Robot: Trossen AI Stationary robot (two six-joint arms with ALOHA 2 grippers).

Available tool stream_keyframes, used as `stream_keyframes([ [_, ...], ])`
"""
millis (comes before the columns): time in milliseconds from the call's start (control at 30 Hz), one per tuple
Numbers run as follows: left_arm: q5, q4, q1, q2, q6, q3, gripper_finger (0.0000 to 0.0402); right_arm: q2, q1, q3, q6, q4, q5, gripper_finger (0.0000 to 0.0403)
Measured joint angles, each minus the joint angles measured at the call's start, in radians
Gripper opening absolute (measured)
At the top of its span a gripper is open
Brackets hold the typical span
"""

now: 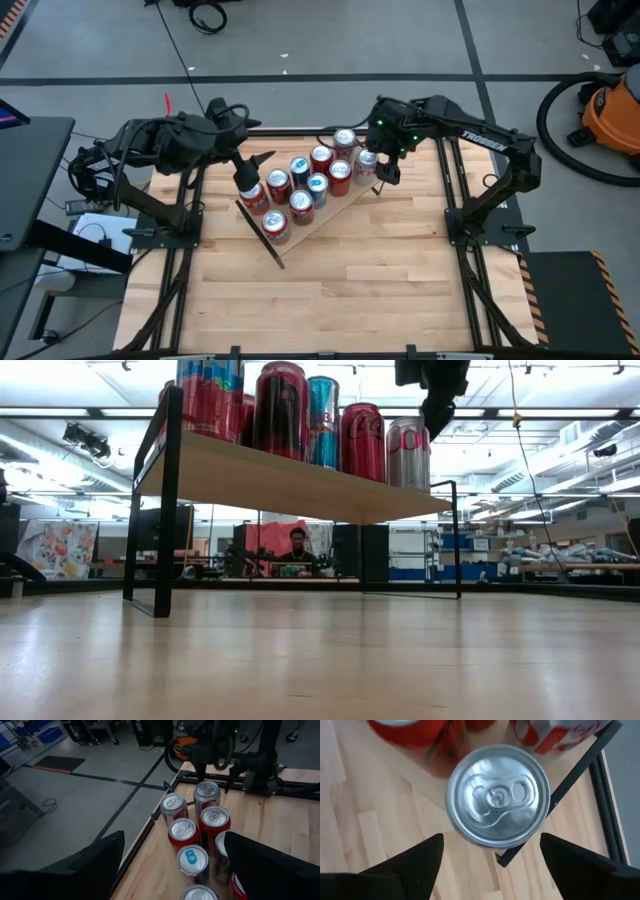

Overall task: Place canned beverage on shelf
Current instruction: Put the red and silver soda can on the shelf and aligned with the other red and silver soda can on the shelf

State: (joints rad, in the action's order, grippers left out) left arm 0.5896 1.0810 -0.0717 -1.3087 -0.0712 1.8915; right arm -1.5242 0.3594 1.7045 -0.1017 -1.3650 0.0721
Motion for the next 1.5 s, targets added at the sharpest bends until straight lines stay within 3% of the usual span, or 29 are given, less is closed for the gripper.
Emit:
stream_keyframes([
  [400, 0.0, 0.016, -0.001, 0.0, 0.001, 0.0, 0.0354, 0.0, 0.03, -0.083, -0.233, 0.092, 0.036, 0.0294],
  [900, 0.0, 0.016, -0.001, 0.0, -0.005, 0.0, 0.0354, 0.0, 0.111, -0.09, -0.57, 0.116, 0.051, 0.0217],
  [1033, 0.0, 0.016, -0.001, 0.0, -0.005, 0.0, 0.0354, 0.0, 0.113, -0.09, -0.543, 0.105, 0.024, 0.0206],
  [1233, 0.0, 0.016, -0.001, 0.0, -0.019, 0.0, 0.0354, 0.0, 0.114, -0.091, -0.29, 0.028, -0.001, 0.0206],
  [1500, 0.0, 0.016, 0.0, 0.0, 0.003, 0.0, 0.0354, 0.0, 0.108, -0.071, -0.13, 0.022, 0.006, 0.0259],
])
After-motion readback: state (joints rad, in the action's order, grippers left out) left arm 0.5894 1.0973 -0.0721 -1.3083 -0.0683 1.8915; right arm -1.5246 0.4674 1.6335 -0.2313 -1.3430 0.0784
